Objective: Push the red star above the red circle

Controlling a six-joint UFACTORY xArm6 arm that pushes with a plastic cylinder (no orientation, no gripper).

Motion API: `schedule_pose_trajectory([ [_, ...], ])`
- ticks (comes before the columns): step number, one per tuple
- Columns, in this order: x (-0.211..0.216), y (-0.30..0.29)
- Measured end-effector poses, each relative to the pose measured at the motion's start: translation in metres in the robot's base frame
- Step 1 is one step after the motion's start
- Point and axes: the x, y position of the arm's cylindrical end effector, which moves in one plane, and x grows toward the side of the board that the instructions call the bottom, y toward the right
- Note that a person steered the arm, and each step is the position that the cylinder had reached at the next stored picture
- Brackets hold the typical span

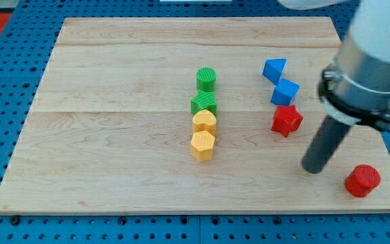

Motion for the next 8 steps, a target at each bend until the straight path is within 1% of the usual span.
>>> schedule_pose_trajectory([
  [1, -0.008, -0.044],
  [2, -0.031, -0.072],
  [3, -0.067, -0.075],
  [4, -0.094, -0.075],
  [5, -0.099, -0.074],
  [6, -0.099, -0.061],
  [8, -0.099, 0.005],
])
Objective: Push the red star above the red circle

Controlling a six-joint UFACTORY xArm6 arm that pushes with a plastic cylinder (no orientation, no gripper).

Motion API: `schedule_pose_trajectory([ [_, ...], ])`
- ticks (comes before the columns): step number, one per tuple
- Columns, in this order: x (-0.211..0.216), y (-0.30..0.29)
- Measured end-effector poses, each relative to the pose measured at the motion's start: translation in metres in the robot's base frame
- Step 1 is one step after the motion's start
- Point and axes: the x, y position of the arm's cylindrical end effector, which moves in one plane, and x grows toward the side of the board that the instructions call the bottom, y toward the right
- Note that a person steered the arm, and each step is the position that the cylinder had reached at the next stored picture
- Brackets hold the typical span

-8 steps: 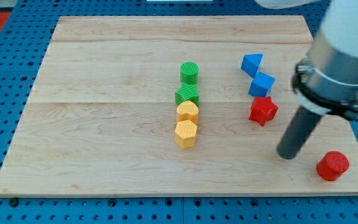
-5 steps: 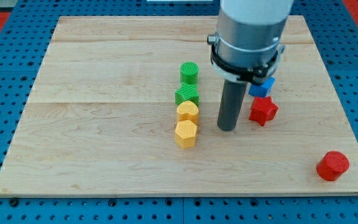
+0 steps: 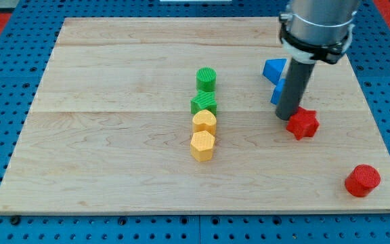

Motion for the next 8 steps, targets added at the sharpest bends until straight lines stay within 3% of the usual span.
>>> schedule_pose_trajectory([
  [5, 0.028, 0.072],
  [8, 0.044, 0.077],
])
